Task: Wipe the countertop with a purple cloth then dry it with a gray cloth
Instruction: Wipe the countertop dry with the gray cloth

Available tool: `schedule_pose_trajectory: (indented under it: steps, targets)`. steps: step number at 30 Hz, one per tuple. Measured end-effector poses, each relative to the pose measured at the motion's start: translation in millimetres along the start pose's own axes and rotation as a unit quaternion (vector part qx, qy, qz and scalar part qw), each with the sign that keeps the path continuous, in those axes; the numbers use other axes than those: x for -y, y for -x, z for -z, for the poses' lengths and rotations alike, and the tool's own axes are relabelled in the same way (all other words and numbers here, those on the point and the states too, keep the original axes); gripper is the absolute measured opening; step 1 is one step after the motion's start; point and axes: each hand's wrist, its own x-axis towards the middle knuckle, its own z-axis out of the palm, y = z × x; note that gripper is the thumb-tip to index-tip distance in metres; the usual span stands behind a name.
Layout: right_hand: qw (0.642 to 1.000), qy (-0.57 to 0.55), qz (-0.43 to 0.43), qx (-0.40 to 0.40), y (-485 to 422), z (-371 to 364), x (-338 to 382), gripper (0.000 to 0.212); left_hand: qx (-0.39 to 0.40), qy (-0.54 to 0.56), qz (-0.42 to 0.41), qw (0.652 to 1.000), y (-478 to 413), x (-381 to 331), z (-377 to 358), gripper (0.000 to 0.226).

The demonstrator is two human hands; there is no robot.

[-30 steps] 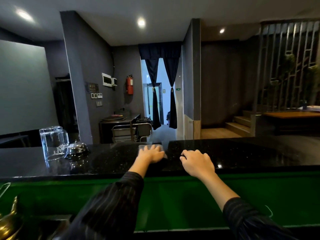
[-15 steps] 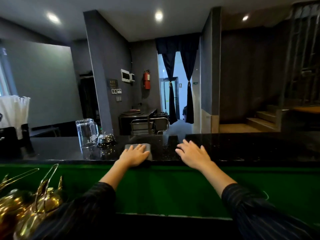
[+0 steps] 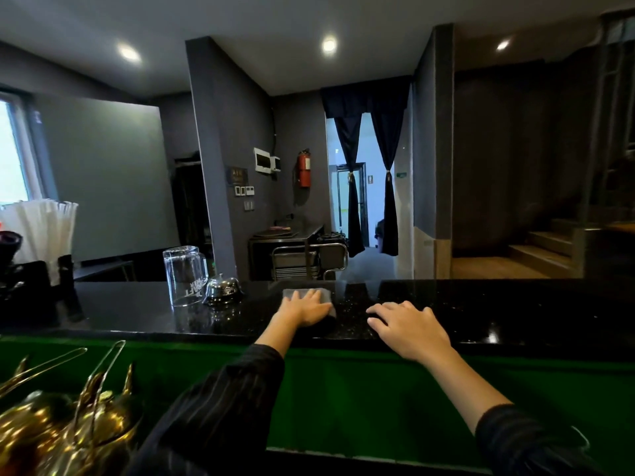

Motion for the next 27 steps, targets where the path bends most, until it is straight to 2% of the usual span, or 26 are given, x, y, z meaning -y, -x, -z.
schedule_pose_trajectory:
  steps: [2, 5, 9, 13, 17, 23, 27]
  targets:
    - [1.0, -0.005, -0.006, 0.005, 3, 2, 1, 0.046, 0.001, 0.004, -0.039, 0.999, 17, -7, -4, 0.063]
    - [1.0, -0.019, -0.01, 0.022, 5, 4, -1, 0.047, -0.002, -0.011, -0.065, 0.998, 40, 20, -6, 0.062]
    - [0.999, -0.031, -0.016, 0.04, 5, 6, -1, 0.048, -0.025, -0.03, 0.001, 0.999, 54, 88, -4, 0.054]
    - [0.999, -0.001, -0.014, 0.048, 1, 3, 2, 0.048, -0.005, 0.002, 0.083, 0.997, 39, 119, 2, 0.063]
    - [1.0, 0.014, -0.007, 0.027, -1, 0, 2, 0.048, 0.0, 0.009, 0.085, 0.996, 16, 78, 6, 0.064]
    - [1.0, 0.002, 0.004, 0.022, -2, 5, -2, 0.046, 0.015, -0.001, -0.045, 0.999, 5, -34, -4, 0.063]
    - [0.997, -0.032, 0.018, 0.069, -6, 20, -18, 0.048, 0.01, -0.005, -0.102, 0.995, 19, -37, -9, 0.062]
